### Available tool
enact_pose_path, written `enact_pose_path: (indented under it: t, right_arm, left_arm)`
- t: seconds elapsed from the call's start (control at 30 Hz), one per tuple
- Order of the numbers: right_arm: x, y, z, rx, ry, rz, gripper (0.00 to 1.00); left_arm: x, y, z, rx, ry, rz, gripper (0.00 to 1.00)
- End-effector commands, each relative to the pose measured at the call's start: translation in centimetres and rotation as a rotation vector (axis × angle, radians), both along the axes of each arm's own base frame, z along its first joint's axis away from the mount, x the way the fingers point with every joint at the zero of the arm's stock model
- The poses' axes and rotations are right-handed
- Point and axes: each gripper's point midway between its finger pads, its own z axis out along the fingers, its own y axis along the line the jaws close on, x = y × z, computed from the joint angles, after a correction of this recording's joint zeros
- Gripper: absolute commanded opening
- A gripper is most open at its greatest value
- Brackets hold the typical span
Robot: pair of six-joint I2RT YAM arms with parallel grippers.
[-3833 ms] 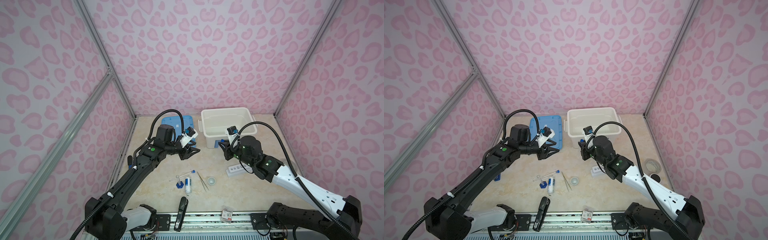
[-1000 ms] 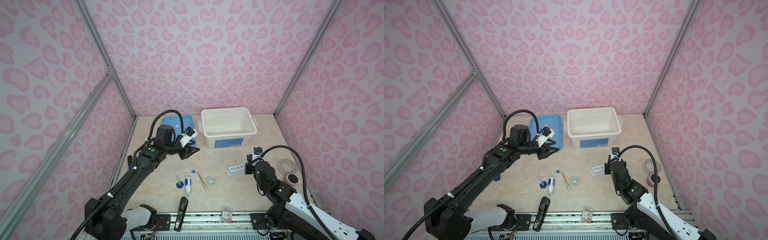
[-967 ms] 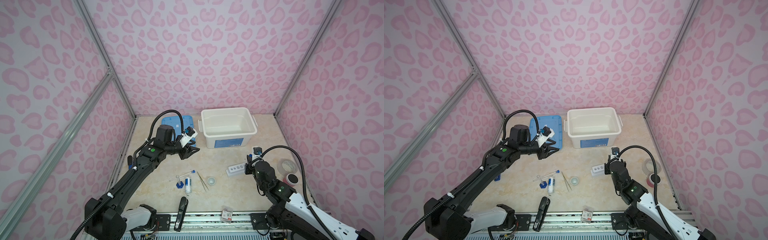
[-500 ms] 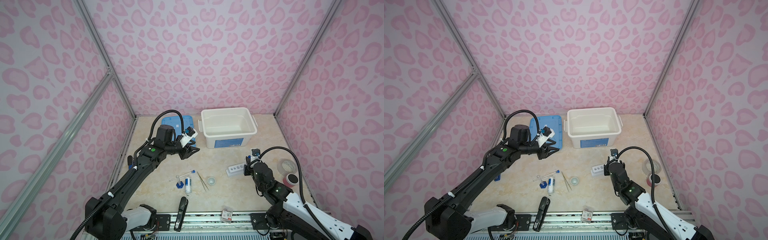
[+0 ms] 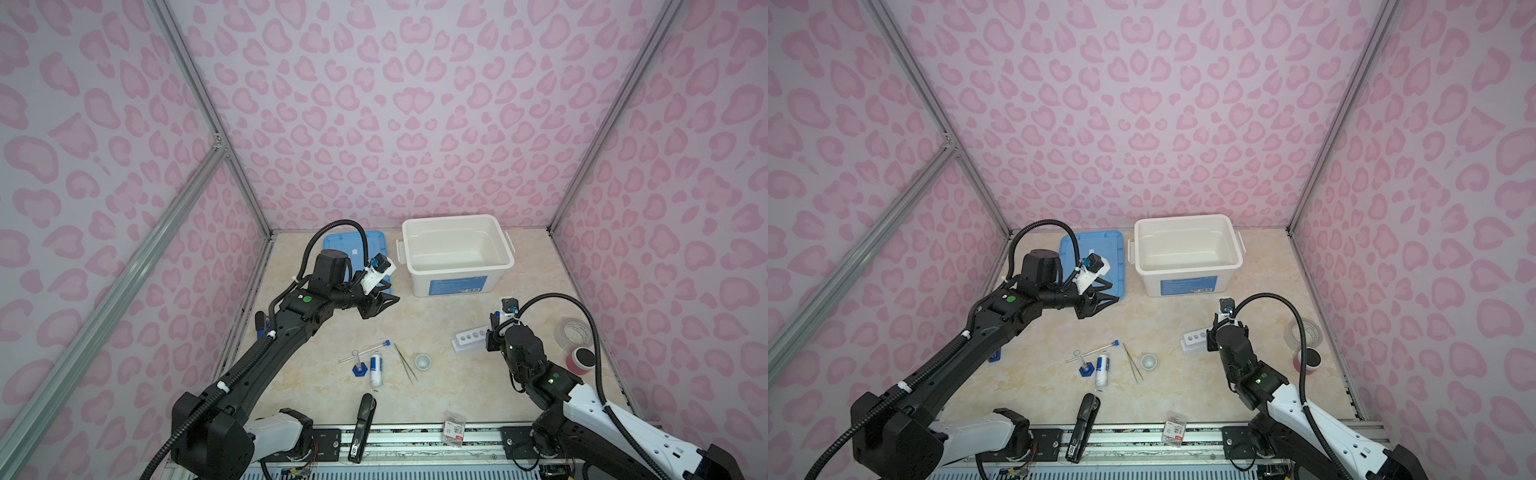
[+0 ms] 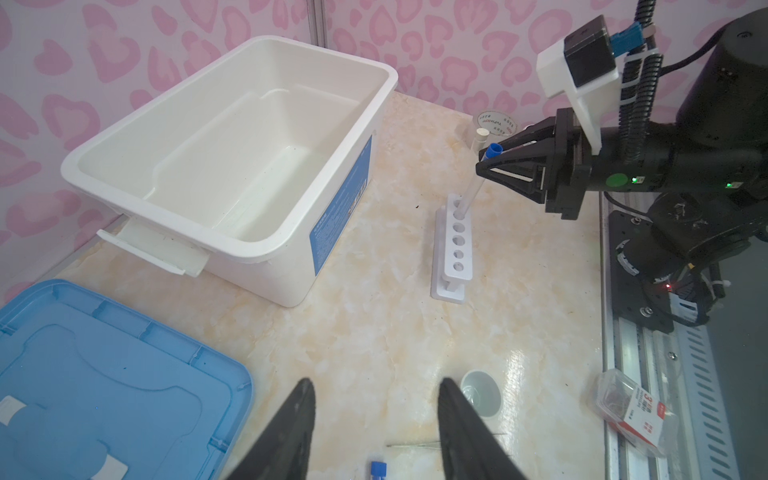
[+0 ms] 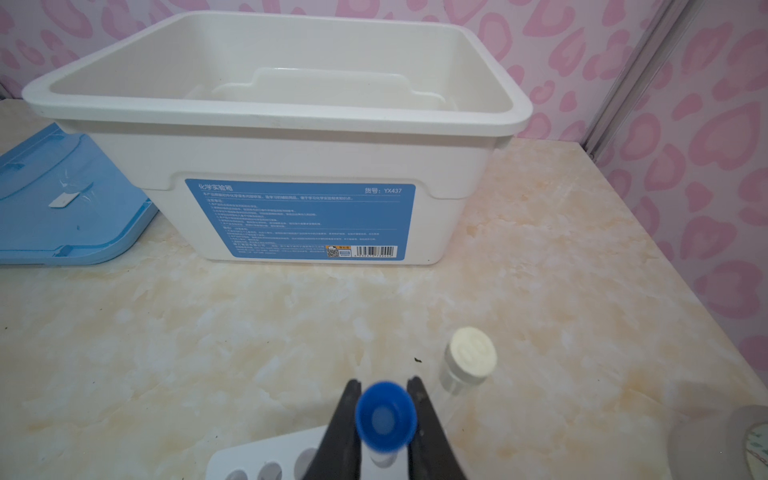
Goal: Organize the chemistry lab equipment
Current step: 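Open the right gripper to release the tube in the rack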
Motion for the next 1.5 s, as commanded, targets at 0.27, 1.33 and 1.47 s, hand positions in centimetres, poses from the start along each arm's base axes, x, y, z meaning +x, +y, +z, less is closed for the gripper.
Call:
enact_pose_path:
  t: [0.27, 1.33, 1.47]
  right_arm:
    - [0.0, 0.1, 0.2, 0.009, -0.014, 0.005, 0.23]
    - [0.2, 0.6, 5.6, 0.01, -0.083, 0.044, 0.25]
    - [0.2, 0.7, 6.6, 0.003, -0.096, 0.051, 0.25]
  left_arm:
    - [0.3, -0.1, 0.0, 0.001, -0.015, -0.004, 0.5]
    - [0.1, 0.0, 0.4, -0.001, -0.026, -0.006, 0.5]
    - [0.0, 0.0, 0.5, -0.002, -0.03, -0.005, 0.5]
